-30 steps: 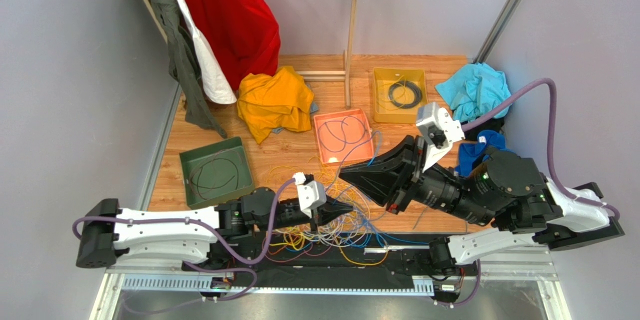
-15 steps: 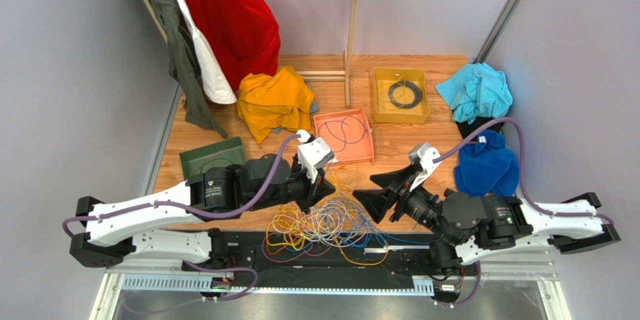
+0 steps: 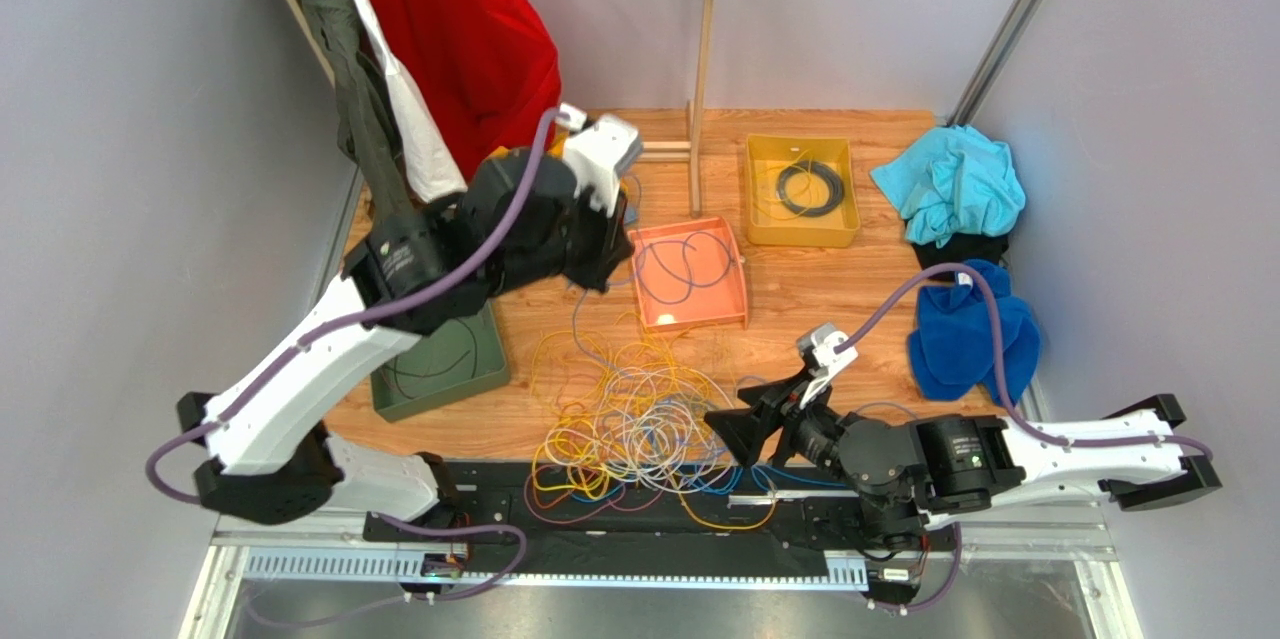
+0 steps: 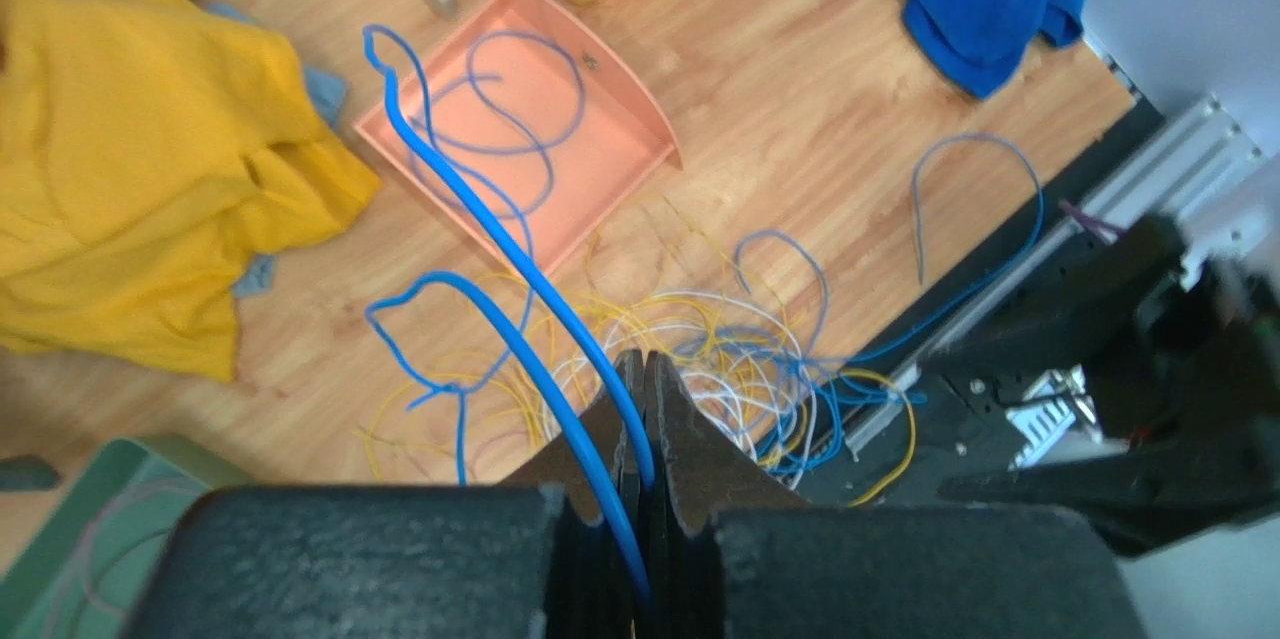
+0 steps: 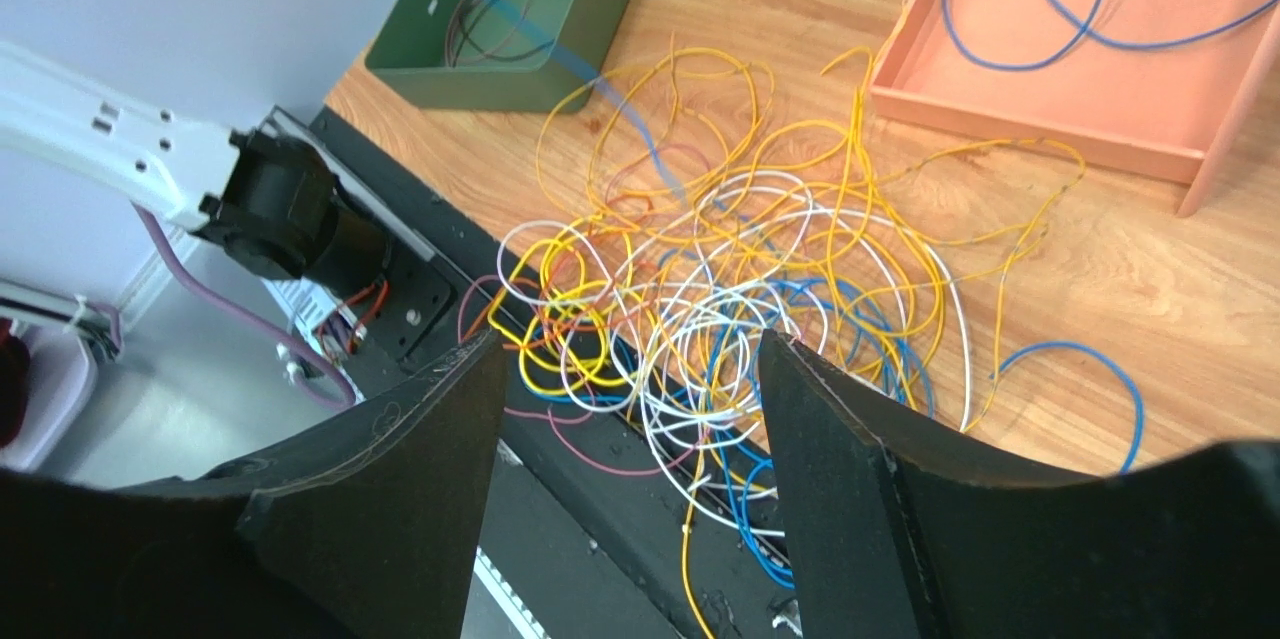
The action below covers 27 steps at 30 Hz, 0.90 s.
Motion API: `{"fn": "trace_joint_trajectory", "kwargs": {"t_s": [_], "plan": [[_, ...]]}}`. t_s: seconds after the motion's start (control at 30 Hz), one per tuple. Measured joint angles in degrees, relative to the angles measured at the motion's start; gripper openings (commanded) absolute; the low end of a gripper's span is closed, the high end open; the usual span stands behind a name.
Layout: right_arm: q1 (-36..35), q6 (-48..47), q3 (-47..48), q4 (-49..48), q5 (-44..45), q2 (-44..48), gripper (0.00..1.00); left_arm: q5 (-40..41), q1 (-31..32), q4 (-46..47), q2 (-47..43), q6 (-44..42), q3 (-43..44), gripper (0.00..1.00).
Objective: Untangle the cables
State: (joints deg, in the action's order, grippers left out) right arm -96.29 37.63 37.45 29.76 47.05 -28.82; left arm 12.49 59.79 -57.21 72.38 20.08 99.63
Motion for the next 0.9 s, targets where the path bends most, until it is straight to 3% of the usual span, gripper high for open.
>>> {"fn": "trace_joint_trajectory", "kwargs": {"t_s": [0.2,0.27,0.4,0.7,0.9], "plan": [[0.0,1.2,-3.9,-1.6,-3.3,-0.8,0.64,-1.2,-5.4,-8.7,20.0,-4.2,34.3,0.00],[0.0,1.6,-5.1,-1.7,-4.2,-0.8,0.64,-2.5,-7.1,-7.9,23.5,-5.1,39.8,0.00],[0.0,2.1,-6.8,-1.6,-5.6,-0.5,0.62,-4.0,-10.4,-7.4,25.2,-6.1,40.5,0.00],[0.0,4.0,-7.6,0.0,-6.3,8.8,0.56,-4.0,-13.3,5.4,27.0,-9.1,24.8,0.00],[0.0,4.8,-8.1,1.0,-6.4,9.5,0.56,-4.0,-14.2,10.1,33.0,-11.5,24.5,0.00]]}}
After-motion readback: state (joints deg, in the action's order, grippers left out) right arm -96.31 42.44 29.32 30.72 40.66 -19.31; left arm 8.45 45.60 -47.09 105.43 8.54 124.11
